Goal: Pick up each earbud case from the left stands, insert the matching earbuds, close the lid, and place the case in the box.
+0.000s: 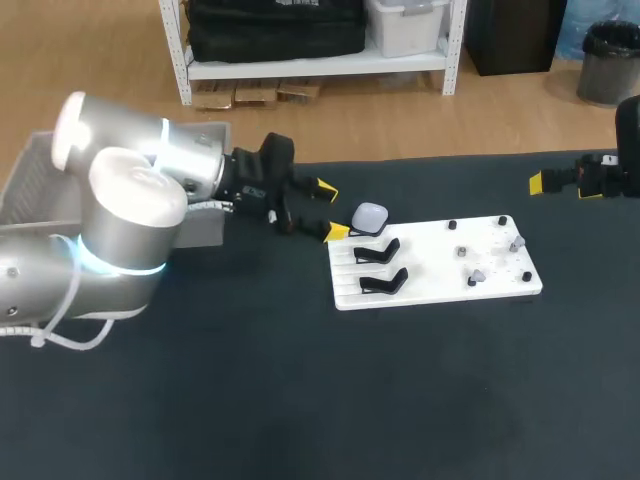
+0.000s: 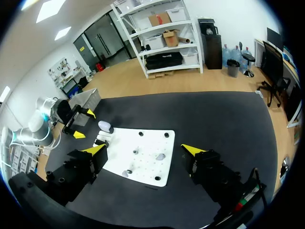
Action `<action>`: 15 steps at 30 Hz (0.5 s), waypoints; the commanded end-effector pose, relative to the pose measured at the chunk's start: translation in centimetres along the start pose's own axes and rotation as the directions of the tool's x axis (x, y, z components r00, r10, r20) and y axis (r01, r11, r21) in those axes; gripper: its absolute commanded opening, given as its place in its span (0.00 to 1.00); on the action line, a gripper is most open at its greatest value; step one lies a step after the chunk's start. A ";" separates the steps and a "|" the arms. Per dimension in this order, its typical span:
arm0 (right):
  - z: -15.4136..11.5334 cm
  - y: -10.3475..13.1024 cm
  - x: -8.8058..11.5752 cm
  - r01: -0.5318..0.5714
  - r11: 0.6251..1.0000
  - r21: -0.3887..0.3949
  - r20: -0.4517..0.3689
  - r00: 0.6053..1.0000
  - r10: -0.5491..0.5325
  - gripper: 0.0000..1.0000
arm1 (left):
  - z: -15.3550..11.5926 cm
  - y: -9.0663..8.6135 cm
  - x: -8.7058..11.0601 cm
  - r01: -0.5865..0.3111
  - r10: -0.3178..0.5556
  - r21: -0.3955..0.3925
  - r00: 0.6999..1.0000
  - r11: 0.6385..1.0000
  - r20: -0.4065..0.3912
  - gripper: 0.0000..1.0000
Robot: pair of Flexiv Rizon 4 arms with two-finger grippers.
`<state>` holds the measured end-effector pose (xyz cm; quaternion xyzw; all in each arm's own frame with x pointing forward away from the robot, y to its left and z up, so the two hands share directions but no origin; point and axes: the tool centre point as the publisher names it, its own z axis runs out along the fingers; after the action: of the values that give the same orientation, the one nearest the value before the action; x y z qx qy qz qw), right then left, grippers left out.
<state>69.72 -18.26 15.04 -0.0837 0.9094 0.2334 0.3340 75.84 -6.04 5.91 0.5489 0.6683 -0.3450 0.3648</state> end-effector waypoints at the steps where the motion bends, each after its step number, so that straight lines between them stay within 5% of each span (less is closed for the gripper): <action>1: 0.0 -0.1 0.0 0.001 1.000 -0.002 -0.001 1.000 -0.001 1.00 | 0.6 0.4 -0.1 0.003 -0.003 0.009 1.000 1.000 -0.010 1.00; 15: 0.0 -0.1 0.0 0.001 1.000 -0.002 -0.001 1.000 -0.001 1.00 | 3.9 2.2 -0.1 -0.003 0.003 0.032 1.000 0.999 0.024 1.00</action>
<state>69.72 -18.26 15.04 -0.0837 0.9094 0.2334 0.3340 77.35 -8.61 4.51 0.5485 0.6600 -0.3559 0.3700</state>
